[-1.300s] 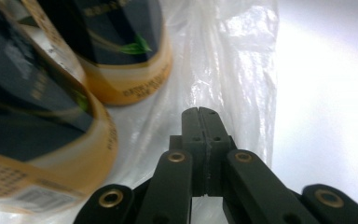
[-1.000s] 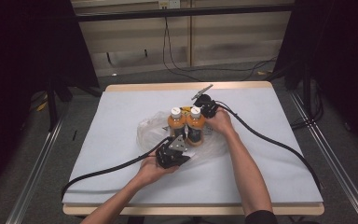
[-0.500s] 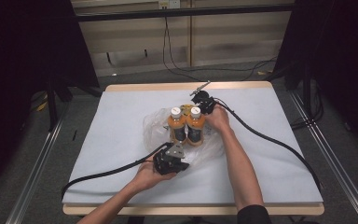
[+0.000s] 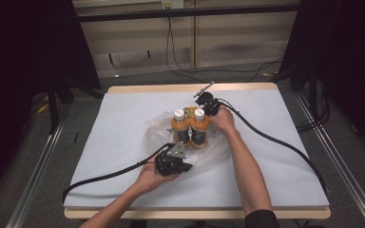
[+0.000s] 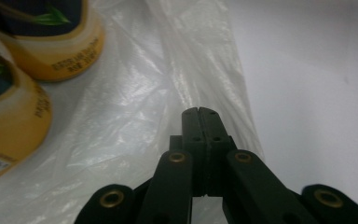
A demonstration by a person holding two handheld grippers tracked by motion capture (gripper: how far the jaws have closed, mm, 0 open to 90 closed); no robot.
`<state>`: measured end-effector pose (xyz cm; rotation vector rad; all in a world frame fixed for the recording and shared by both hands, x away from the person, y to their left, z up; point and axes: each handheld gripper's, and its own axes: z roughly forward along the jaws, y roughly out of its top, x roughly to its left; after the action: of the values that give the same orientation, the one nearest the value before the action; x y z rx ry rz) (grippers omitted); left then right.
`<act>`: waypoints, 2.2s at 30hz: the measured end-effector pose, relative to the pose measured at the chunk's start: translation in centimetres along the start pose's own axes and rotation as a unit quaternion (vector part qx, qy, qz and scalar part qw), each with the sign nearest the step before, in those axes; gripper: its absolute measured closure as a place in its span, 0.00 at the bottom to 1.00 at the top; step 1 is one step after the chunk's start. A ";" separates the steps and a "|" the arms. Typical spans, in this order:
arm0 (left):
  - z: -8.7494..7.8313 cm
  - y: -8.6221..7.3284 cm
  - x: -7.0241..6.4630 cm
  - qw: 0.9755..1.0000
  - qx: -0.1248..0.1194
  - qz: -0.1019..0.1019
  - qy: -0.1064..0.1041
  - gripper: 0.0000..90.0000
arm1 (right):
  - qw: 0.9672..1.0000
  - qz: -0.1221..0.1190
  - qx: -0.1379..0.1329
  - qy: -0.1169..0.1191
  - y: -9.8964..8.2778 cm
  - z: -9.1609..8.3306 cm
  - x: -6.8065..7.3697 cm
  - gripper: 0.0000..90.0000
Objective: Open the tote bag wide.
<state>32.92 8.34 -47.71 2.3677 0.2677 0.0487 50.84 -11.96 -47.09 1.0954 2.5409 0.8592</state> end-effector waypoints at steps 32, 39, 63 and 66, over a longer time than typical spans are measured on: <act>-3.5 0.8 1.0 0.991 -0.123 -0.025 0.041 0.63 | 0.988 -0.001 -0.148 0.034 -4.2 -9.1 1.7 0.80; -4.4 0.8 1.7 0.988 -0.143 -0.043 0.049 0.47 | 0.983 0.018 -0.179 0.037 -5.6 -11.4 1.9 0.54; -11.6 -2.0 1.3 0.972 -0.178 -0.063 0.137 0.09 | 0.973 0.037 -0.226 -0.031 -13.5 -18.2 3.4 0.07; -12.6 -3.0 1.5 0.969 -0.179 -0.071 0.153 0.09 | 0.973 0.043 -0.227 -0.027 -14.4 -18.8 3.7 0.07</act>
<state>32.46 19.34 -40.66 1.9703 0.5305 0.3670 31.75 -25.08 -40.75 1.0607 2.1091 1.3294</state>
